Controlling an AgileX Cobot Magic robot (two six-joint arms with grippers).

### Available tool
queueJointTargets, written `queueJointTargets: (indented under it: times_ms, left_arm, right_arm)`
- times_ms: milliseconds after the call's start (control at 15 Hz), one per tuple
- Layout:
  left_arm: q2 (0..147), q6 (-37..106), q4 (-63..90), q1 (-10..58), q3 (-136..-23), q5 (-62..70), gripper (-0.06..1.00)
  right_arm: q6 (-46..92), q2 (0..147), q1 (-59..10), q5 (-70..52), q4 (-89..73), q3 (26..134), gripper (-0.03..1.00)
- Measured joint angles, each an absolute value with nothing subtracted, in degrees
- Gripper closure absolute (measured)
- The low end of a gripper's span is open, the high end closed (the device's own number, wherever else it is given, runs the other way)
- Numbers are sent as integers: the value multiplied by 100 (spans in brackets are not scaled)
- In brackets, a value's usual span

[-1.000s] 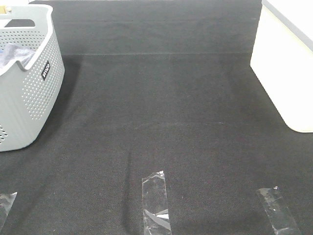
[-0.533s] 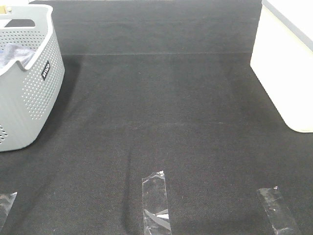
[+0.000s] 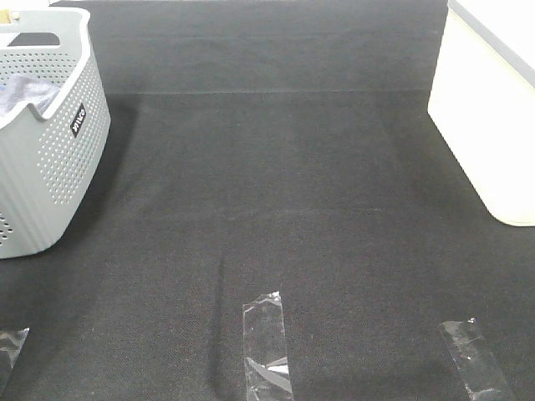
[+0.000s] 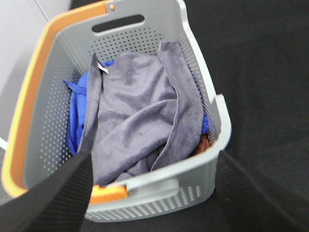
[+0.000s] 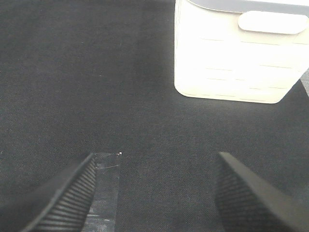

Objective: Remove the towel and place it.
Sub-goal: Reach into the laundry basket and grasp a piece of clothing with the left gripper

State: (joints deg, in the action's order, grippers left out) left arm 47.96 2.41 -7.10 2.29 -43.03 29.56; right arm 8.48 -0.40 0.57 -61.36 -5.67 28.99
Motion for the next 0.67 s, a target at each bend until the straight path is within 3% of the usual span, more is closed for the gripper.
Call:
queueJointTargets:
  times_ms: [333,667]
  left_arm:
    - [7408,-86,-934,229,-6245,3793,26]
    - [9213,-745,-2160,229,-8296,4876,26]
  right_arm:
    - [848,-40,57,-6136,-567,2899,32]
    - [848,-40,57,-6136,-567,2899,32]
